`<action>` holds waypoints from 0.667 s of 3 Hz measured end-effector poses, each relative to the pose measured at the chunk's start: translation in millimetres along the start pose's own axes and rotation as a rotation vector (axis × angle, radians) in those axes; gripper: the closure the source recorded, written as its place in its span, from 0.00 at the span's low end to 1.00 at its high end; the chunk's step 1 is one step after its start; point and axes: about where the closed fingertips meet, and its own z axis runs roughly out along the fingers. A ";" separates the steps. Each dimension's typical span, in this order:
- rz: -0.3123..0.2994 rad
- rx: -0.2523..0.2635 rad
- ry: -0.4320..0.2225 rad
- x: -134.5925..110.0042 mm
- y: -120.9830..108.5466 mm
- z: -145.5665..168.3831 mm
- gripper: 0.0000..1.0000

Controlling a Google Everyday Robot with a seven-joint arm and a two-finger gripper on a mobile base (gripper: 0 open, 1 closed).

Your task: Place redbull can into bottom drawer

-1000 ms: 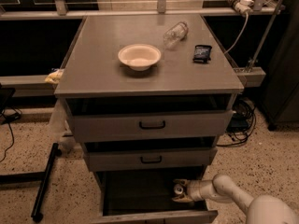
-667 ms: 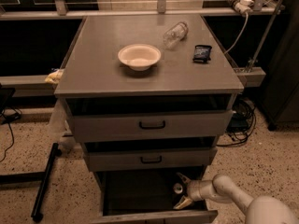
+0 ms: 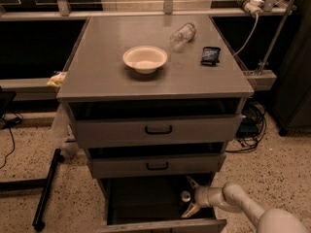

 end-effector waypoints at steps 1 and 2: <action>-0.029 0.049 0.005 -9.0 -8.2 -13.7 0.00; -0.039 0.083 0.030 -21.2 -11.7 -31.8 0.00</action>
Offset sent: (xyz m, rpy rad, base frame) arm -0.0034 -0.0297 0.0652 -0.0713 -0.0993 -0.0901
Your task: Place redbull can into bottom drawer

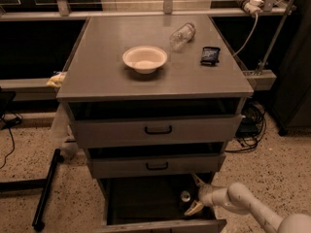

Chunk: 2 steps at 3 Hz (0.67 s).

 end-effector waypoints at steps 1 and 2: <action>0.017 0.019 0.053 -8.1 -1.7 -20.0 0.00; 0.015 0.009 0.045 -11.2 2.7 -14.2 0.00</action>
Offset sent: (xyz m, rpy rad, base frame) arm -0.0044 -0.0087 0.0126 -0.0307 0.0085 -0.0278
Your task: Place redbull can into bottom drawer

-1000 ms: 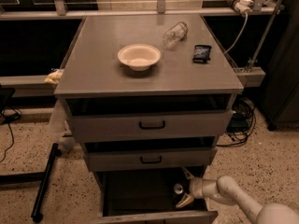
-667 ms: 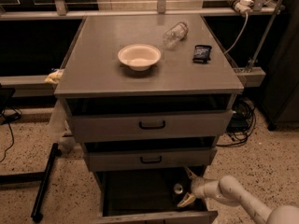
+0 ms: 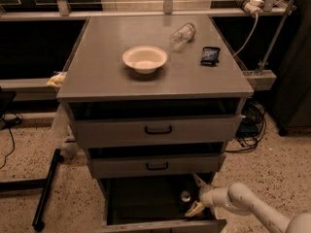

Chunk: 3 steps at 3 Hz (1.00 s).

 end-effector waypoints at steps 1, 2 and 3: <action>0.022 0.009 0.020 13.1 -5.6 -8.3 0.00; 0.056 0.019 0.067 28.4 -14.6 -35.0 0.00; 0.093 0.046 0.134 38.5 -25.4 -76.2 0.00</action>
Offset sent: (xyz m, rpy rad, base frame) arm 0.0005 -0.0939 0.0124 -0.0810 0.0830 -0.1232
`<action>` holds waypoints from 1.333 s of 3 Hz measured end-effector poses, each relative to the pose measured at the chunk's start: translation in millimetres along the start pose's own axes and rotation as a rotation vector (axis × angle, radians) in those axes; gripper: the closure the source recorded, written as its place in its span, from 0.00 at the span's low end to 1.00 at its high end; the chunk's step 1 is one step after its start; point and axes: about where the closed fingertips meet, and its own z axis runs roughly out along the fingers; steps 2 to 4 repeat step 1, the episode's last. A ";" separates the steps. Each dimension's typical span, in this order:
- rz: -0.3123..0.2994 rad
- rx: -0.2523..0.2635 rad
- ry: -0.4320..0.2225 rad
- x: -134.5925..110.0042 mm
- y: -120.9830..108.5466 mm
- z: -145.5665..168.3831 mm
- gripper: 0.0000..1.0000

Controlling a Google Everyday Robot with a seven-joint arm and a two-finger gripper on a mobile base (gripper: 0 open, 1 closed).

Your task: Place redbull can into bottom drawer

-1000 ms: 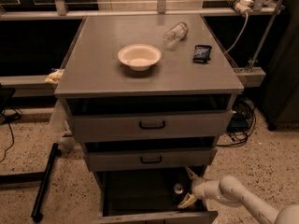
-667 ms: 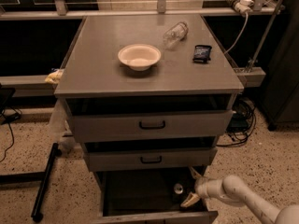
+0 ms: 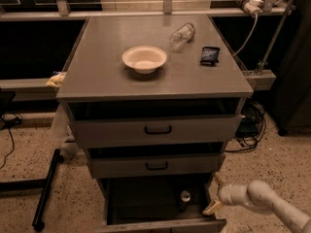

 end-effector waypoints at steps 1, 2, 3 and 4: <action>0.000 0.001 0.003 -1.4 -2.4 -2.4 0.00; 0.000 0.001 0.003 -1.4 -2.4 -2.4 0.00; 0.000 0.001 0.003 -1.4 -2.4 -2.4 0.00; 0.000 0.001 0.003 -1.4 -2.4 -2.4 0.00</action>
Offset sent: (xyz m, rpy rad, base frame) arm 0.0000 0.0000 0.0000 0.0000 0.0000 0.0000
